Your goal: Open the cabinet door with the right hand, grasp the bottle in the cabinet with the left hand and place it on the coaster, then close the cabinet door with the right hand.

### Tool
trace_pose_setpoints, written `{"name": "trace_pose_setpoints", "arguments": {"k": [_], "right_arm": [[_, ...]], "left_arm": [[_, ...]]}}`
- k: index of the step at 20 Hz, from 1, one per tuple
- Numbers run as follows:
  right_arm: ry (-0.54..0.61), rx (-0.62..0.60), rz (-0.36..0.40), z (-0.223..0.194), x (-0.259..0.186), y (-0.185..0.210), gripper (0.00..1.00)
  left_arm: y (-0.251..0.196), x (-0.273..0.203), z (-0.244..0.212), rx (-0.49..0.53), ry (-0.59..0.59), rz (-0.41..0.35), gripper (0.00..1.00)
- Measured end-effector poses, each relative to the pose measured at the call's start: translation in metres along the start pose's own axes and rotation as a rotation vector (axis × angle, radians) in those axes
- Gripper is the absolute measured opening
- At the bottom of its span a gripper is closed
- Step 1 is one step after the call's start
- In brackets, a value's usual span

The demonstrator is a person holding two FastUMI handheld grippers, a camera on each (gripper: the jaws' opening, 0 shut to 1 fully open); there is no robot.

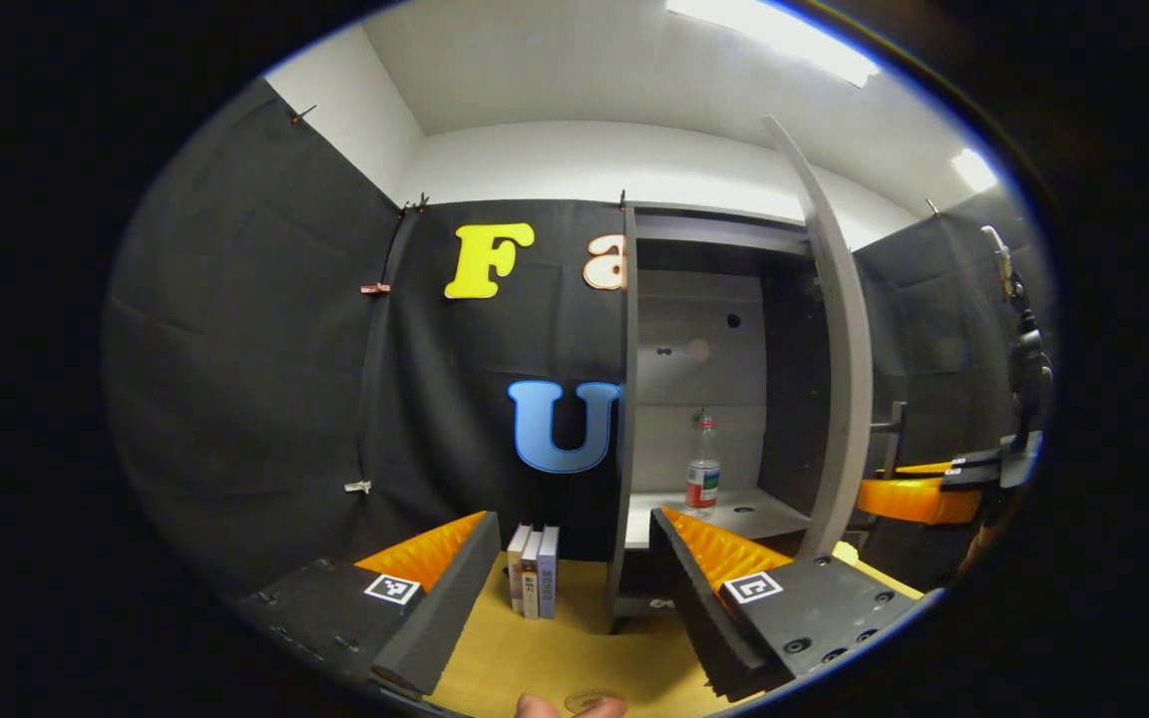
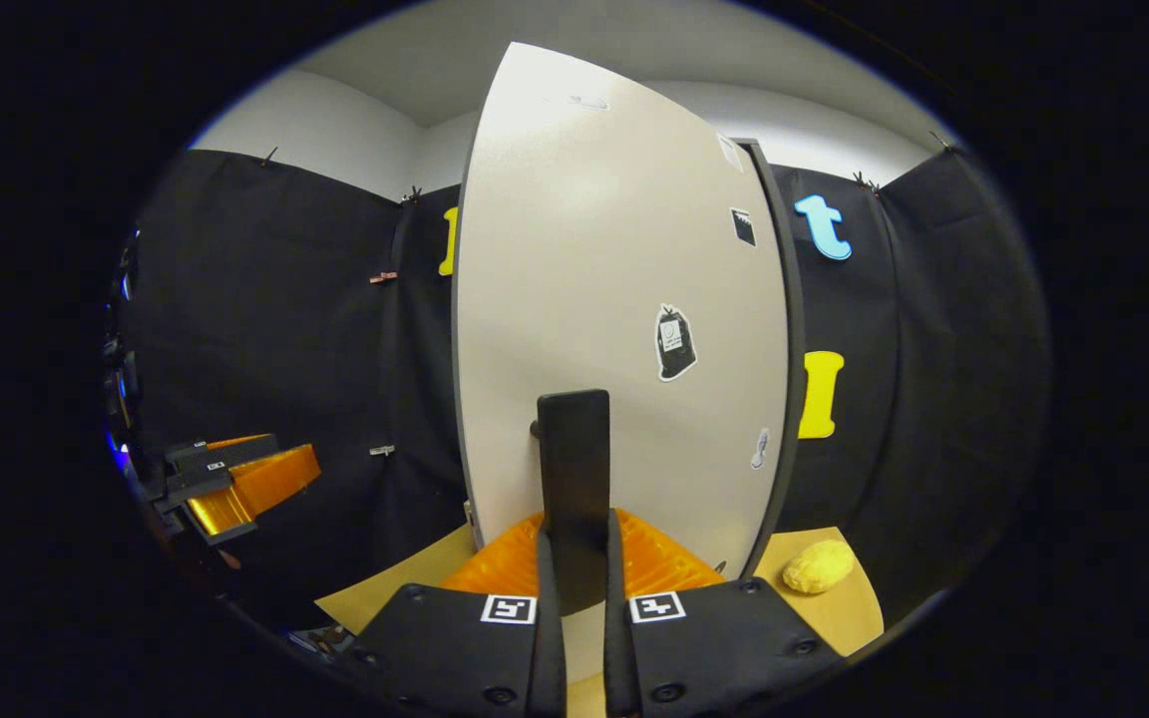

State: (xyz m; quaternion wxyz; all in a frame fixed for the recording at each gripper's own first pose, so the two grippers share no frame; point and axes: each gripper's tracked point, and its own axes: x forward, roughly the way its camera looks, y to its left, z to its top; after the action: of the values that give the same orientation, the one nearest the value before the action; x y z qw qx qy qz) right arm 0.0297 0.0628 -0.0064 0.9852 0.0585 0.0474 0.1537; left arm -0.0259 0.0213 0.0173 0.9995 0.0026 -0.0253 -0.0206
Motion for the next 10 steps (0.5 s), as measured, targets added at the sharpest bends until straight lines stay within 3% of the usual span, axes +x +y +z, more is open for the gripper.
{"name": "trace_pose_setpoints", "arguments": {"k": [10], "right_arm": [[-0.024,-0.056,-0.194,-0.007,-0.087,-0.093,0.22]], "left_arm": [[-0.045,0.012,-0.007,0.001,0.019,-0.082,0.95]]}}
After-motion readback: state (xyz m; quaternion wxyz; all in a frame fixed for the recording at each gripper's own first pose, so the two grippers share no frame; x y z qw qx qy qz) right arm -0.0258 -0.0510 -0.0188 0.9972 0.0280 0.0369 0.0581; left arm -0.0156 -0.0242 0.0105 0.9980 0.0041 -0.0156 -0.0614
